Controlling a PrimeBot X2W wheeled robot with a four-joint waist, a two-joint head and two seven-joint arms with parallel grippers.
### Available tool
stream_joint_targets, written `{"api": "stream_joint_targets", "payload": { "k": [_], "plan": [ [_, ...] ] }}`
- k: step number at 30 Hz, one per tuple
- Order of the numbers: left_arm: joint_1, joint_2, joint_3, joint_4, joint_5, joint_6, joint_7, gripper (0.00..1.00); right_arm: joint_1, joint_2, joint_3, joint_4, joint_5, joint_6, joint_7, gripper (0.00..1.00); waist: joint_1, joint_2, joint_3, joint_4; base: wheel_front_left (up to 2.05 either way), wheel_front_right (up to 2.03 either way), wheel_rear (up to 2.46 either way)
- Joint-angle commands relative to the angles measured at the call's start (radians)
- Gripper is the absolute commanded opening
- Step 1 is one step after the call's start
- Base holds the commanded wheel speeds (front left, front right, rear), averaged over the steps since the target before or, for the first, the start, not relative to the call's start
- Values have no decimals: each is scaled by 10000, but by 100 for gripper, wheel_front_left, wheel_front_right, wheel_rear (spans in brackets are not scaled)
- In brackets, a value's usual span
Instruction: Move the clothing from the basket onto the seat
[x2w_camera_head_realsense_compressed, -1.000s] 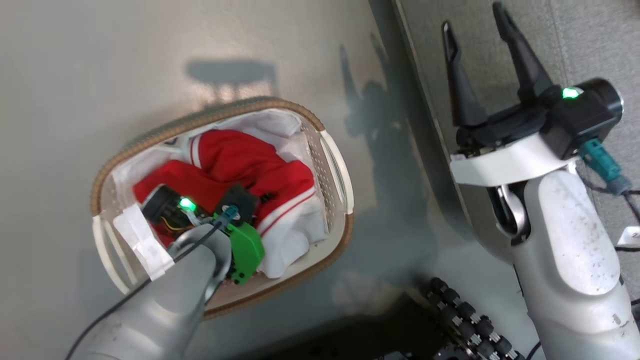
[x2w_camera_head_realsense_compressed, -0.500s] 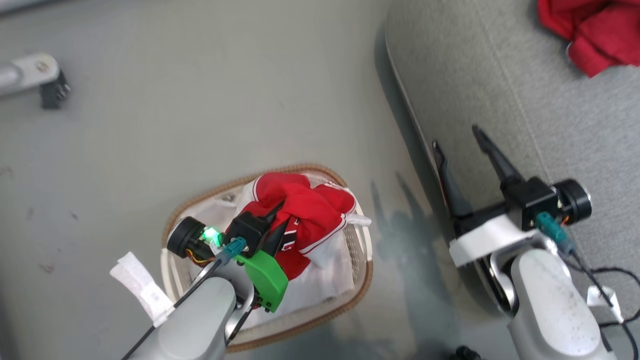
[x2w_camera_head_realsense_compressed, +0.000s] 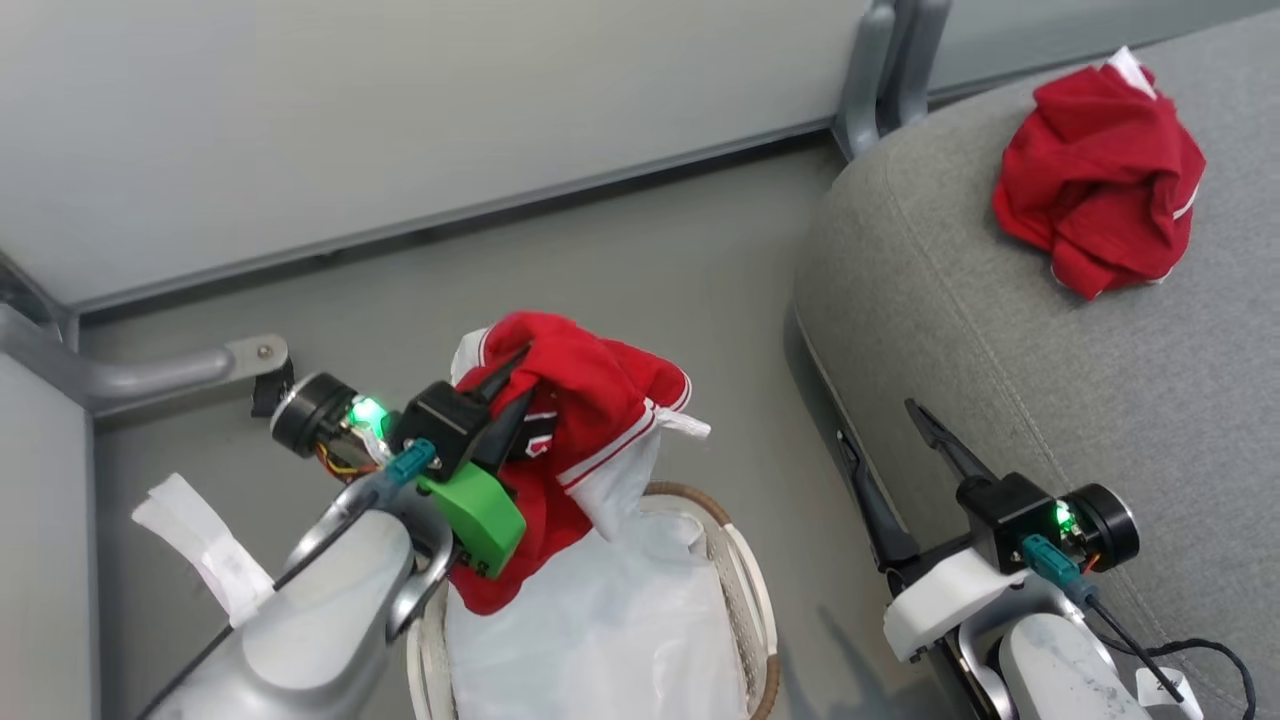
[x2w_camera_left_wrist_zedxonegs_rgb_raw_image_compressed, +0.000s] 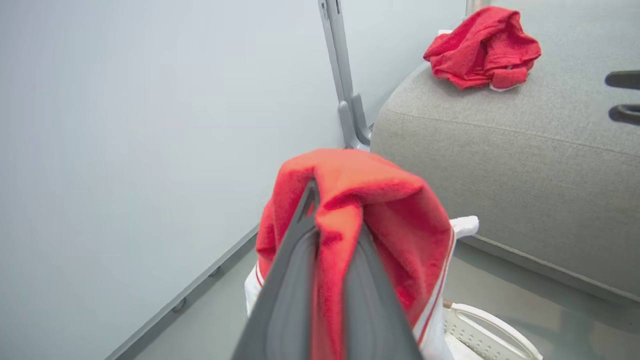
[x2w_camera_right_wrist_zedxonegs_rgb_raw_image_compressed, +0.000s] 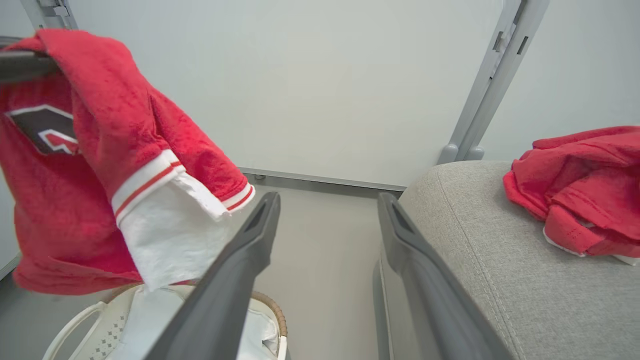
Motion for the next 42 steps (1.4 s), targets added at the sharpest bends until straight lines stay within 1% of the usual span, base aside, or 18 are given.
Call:
{"api": "stream_joint_targets", "payload": {
  "k": [1, 7, 13, 21, 24, 30, 37, 42],
  "plan": [
    [-322, 156, -38, -123, -68, -29, -35, 0, 181, -36, 61, 32, 29, -10, -24, 100, 1, -1, -1429, 160, 0, 0, 0],
    [-1391, 611, -400, -455, -267, -29, -35, 0, 144, -38, 378, 97, 63, -10, -24, 100, 1, -1, -1706, 89, 0, 0, 0],
    [-2347, 773, -959, -575, -578, -28, -35, 0, -202, -35, 828, 153, 51, -10, -24, 100, 1, -1, -1795, 168, 0, 0, 0],
    [-3158, 600, -1667, -722, -775, -29, -35, 0, -935, -38, 1745, 486, 86, -10, -24, 100, 1, -1, -1758, 320, 0, 0, 0],
    [-3270, 536, -1901, -884, -822, -29, -35, 0, -1250, -38, 1915, 763, 55, -10, -24, 100, 1, -1, -1754, 398, 0, 0, 0],
    [-3395, 422, -2334, -1289, -975, -29, -35, 0, -1987, -162, 2175, 1376, 347, -11, -24, 100, 1, -1, -1727, 597, 0, 0, 0],
    [-3436, 394, -2458, -1603, -1178, -29, -34, 0, -2791, -352, 2581, 1683, 814, -11, -24, 100, 1, -1, -1668, 760, 0, 0, 0],
    [-3227, 332, -2475, -1763, -1186, -29, -34, 0, -3399, -386, 3087, 2051, 972, -11, -24, 100, 1, -1, -1597, 811, 0, 0, 0]
  ]
}}
